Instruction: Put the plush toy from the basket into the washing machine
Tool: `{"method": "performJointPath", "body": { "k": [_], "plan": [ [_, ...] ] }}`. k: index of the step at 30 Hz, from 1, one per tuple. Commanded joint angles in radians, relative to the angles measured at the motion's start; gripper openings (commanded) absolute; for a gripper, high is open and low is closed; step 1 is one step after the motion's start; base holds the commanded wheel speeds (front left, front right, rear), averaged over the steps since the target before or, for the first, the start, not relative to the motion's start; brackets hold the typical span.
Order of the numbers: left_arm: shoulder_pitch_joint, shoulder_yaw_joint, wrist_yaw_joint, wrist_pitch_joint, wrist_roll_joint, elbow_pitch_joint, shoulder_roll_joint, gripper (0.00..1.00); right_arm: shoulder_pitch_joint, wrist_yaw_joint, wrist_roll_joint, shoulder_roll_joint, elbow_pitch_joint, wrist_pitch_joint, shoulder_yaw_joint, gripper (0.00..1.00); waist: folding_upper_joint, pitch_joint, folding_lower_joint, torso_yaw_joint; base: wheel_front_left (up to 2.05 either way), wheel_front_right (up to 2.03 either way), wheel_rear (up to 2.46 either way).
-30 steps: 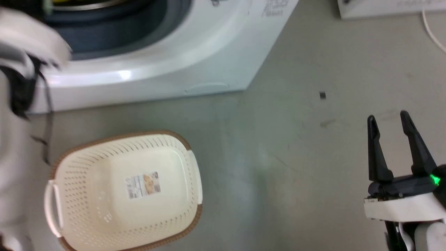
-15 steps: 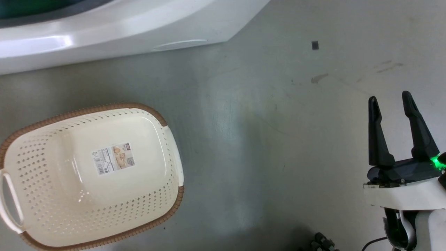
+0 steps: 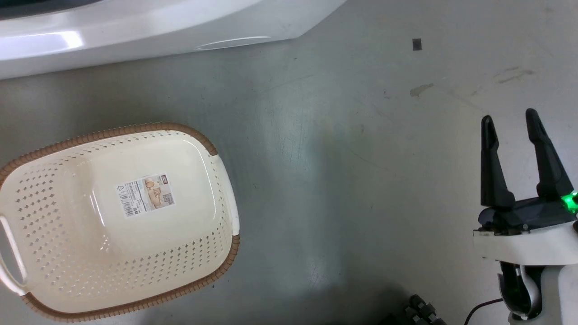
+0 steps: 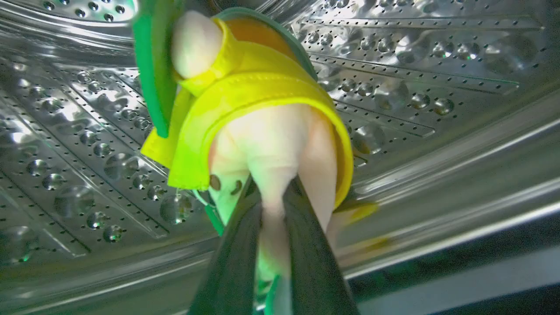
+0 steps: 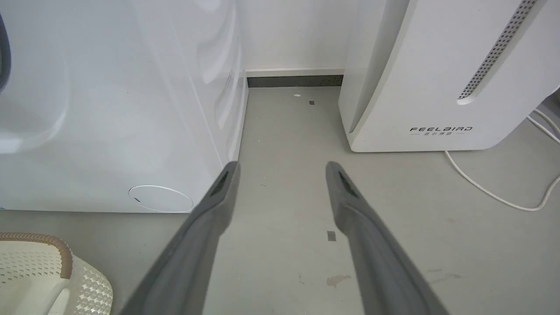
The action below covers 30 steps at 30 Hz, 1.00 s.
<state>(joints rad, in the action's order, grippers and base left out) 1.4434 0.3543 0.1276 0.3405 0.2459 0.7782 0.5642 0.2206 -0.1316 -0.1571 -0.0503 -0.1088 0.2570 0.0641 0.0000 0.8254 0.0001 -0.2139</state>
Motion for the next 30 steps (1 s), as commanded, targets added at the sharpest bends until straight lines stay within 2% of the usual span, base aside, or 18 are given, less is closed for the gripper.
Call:
{"method": "performJointPath", "body": {
  "k": [1, 6, 11, 17, 22, 26, 30],
  "plan": [
    [-0.004, 0.018, 0.003, -0.011, 0.006, 0.023, 0.016, 1.00, 0.022, 0.001, 0.001, 0.000, -0.002, 0.005, 0.005, 1.00, 0.0000, -0.009, -0.0001, 0.006, 0.00, 0.00, 0.00],
    [-0.034, 0.066, 0.003, -0.077, 0.037, 0.060, 0.018, 1.00, 0.018, 0.001, 0.017, 0.000, 0.008, 0.005, 0.014, 1.00, 0.0000, -0.065, -0.0001, 0.026, 0.00, 0.00, 0.00],
    [-0.096, 0.106, 0.003, -0.172, 0.073, 0.102, 0.001, 1.00, 0.008, 0.001, 0.041, 0.000, 0.019, 0.005, 0.026, 1.00, 0.0000, -0.168, -0.0001, 0.052, 0.00, 0.00, 0.00],
    [-0.204, 0.146, 0.003, -0.318, 0.128, 0.130, -0.044, 1.00, -0.024, 0.001, 0.071, 0.000, 0.031, 0.005, 0.046, 1.00, 0.0000, -0.327, -0.0001, 0.094, 0.00, 0.00, 0.00],
    [-0.311, 0.137, -0.003, -0.467, 0.174, 0.133, -0.092, 1.00, -0.066, 0.001, 0.093, 0.000, 0.032, 0.005, 0.064, 1.00, 0.0000, -0.456, -0.0001, 0.137, 0.00, 0.00, 0.00],
    [-0.418, 0.113, -0.035, -0.570, 0.204, 0.095, -0.134, 1.00, -0.100, 0.001, 0.106, 0.000, 0.027, 0.005, 0.079, 1.00, 0.0000, -0.547, -0.0001, 0.170, 0.00, 0.00, 0.00],
    [-0.555, 0.063, -0.090, -0.600, 0.231, -0.020, -0.162, 1.00, -0.136, 0.001, 0.113, 0.000, 0.016, 0.005, 0.092, 1.00, 0.0000, -0.615, -0.0001, 0.199, 0.00, 0.00, 0.00]
  ]
}}
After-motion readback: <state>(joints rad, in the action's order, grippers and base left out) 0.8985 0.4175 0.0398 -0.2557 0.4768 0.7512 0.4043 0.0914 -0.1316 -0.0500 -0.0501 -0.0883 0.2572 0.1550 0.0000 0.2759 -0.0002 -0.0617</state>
